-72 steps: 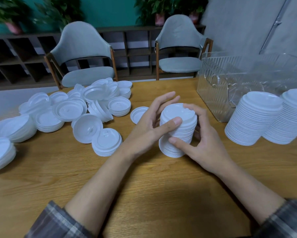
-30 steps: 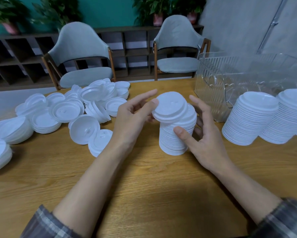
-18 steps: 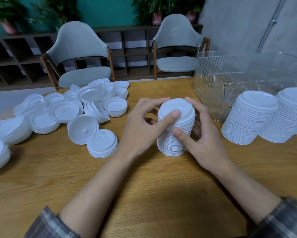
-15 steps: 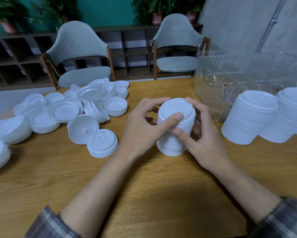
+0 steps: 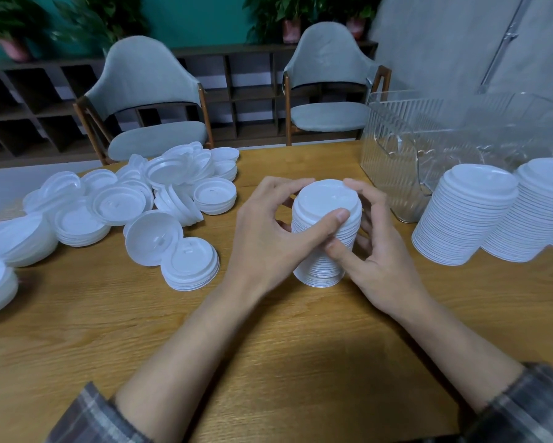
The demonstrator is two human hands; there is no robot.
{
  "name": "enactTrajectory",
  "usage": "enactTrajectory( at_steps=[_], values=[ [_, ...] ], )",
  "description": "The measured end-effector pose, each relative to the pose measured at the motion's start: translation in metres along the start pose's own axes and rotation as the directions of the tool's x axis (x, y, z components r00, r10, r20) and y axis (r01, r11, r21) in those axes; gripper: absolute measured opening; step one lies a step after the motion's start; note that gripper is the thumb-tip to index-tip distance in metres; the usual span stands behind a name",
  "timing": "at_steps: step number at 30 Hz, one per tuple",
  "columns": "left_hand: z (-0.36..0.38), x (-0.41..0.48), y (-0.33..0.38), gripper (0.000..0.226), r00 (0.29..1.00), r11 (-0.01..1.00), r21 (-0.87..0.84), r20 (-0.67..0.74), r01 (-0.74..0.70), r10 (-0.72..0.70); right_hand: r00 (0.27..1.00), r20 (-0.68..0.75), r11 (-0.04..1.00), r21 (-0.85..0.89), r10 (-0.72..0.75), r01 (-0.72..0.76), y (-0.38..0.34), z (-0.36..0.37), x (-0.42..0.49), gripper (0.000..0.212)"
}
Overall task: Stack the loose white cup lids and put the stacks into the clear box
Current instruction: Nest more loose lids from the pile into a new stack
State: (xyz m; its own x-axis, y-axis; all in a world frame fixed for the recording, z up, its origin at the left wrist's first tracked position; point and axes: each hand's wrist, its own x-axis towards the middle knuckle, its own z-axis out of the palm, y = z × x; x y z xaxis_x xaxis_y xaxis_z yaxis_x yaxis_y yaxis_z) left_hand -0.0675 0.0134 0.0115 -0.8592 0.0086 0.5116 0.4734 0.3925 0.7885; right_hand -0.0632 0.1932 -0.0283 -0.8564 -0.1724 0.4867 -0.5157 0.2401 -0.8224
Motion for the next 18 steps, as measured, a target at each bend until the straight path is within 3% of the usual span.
enactTrajectory(
  at_steps=[10,15,18],
  values=[
    [0.0,0.001,-0.004,0.05,0.998,1.0,0.028,0.055,-0.01,0.009,1.0,0.008,1.0,0.007,0.007,-0.007,0.002,0.0,-0.001,0.077],
    [-0.001,0.001,-0.009,0.048,0.997,1.0,-0.015,0.08,-0.008,0.009,0.994,0.092,0.988,-0.149,0.049,-0.035,0.004,0.002,-0.003,0.108],
    [-0.002,0.0,-0.014,0.053,0.994,0.999,-0.01,0.104,-0.041,0.042,0.993,0.104,0.986,-0.161,0.046,-0.029,0.005,0.002,-0.004,0.116]
  ],
)
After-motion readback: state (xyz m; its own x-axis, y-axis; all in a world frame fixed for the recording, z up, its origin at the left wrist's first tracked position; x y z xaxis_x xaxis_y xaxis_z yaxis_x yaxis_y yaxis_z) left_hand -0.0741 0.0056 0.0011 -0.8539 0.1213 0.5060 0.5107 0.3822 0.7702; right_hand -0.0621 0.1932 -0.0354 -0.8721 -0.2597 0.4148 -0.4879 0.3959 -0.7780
